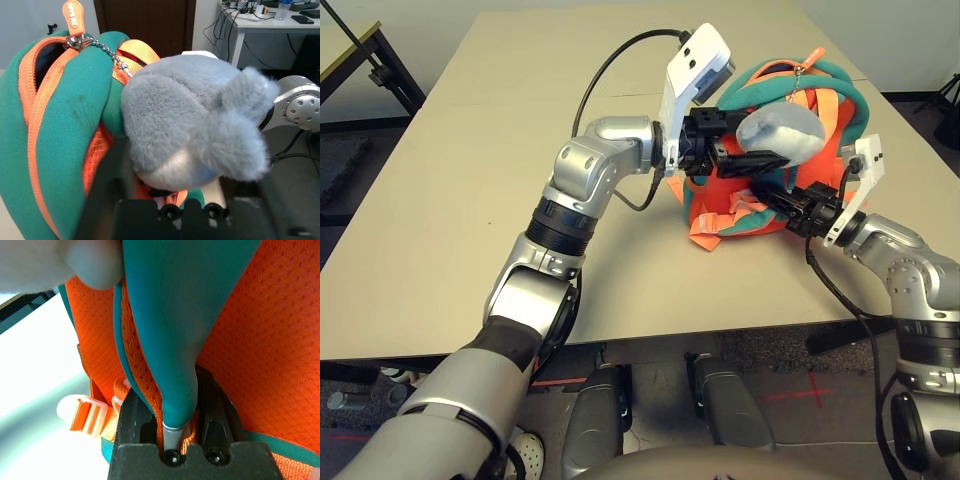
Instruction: Put the pencil case into the backpack and zip it.
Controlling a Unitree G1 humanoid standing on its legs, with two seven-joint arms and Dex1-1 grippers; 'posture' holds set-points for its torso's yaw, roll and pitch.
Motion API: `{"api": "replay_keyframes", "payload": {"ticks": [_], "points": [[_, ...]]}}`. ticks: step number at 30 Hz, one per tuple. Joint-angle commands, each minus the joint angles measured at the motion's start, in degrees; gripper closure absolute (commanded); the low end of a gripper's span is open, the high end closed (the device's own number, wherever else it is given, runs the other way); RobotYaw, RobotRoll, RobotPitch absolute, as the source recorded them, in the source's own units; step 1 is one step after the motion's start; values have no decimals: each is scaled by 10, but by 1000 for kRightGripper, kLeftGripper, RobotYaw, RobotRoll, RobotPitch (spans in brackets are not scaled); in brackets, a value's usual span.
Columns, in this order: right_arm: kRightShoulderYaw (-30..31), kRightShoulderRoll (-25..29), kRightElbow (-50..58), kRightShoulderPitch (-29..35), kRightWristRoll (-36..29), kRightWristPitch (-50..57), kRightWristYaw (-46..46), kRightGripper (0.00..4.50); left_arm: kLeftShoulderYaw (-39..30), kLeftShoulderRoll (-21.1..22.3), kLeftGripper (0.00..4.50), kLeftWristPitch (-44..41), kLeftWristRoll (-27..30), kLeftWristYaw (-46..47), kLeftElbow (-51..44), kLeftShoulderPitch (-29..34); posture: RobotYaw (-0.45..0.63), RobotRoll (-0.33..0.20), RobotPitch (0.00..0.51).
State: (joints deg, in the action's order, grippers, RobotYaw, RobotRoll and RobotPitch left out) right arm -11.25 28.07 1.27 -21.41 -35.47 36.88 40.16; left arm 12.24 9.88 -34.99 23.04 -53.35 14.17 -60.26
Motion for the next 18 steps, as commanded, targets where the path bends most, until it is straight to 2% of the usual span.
{"api": "replay_keyframes", "payload": {"ticks": [1,3,6,12,18], "points": [[18,-3,-24,7,12,8,2,3703,-5,0,3178,2,-5,2,-9,8,-162,0,114],[19,-2,-27,5,14,6,4,3703,-10,2,3806,-3,0,3,-16,10,-160,0,112],[20,-3,-32,2,16,3,6,3703,-26,5,4216,-12,12,6,-31,10,-158,0,109],[24,-3,-40,-3,18,-1,9,3703,-79,32,4216,-47,48,13,-75,-4,-147,0,108],[30,-6,-49,-5,21,-8,10,3703,-138,117,4216,-103,82,14,-102,-18,-138,0,110]]}}
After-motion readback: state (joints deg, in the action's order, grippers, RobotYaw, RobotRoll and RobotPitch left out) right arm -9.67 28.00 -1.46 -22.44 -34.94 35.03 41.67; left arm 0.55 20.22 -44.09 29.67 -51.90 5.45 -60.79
